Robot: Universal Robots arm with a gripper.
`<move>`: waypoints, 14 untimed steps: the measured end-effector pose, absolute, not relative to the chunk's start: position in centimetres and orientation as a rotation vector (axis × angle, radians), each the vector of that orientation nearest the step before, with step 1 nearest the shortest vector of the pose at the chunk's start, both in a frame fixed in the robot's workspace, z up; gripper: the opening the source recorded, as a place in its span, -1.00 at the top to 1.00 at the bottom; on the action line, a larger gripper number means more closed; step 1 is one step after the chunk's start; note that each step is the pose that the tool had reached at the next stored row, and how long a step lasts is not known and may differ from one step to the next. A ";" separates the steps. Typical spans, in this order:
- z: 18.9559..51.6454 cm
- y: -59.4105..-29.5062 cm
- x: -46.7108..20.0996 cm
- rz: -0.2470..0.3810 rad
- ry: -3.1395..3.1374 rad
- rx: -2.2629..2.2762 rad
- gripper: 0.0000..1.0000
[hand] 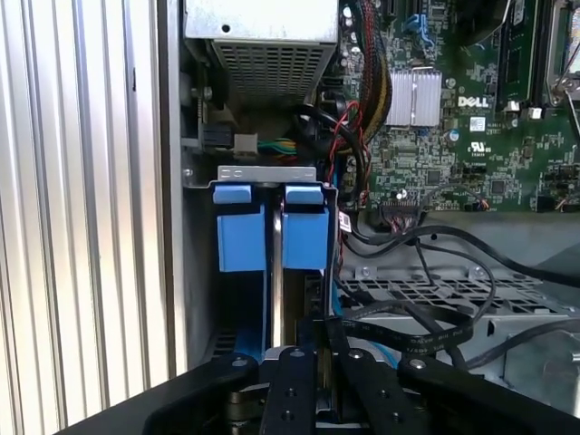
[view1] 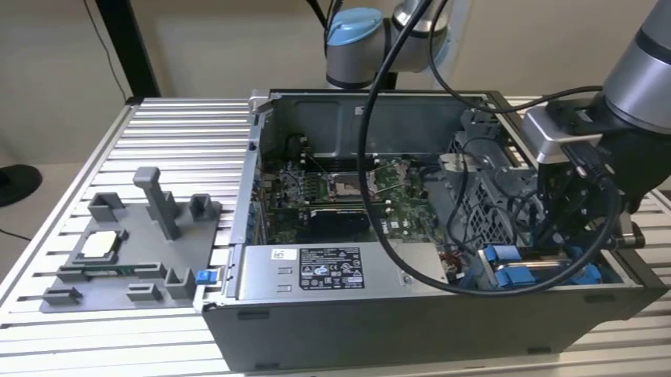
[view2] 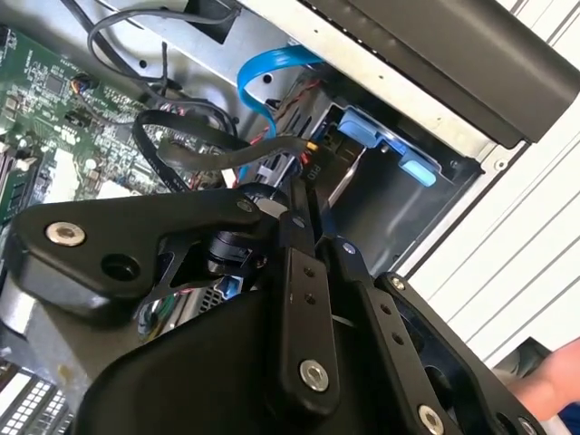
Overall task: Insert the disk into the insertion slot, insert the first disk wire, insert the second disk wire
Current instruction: 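Insert the second disk wire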
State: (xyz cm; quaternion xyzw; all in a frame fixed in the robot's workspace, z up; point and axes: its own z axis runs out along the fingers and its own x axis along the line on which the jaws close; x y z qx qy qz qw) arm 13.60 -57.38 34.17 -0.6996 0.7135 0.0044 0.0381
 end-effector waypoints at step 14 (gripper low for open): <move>33.6 -57.4 13.6 0.010 2.189 -2.147 1.00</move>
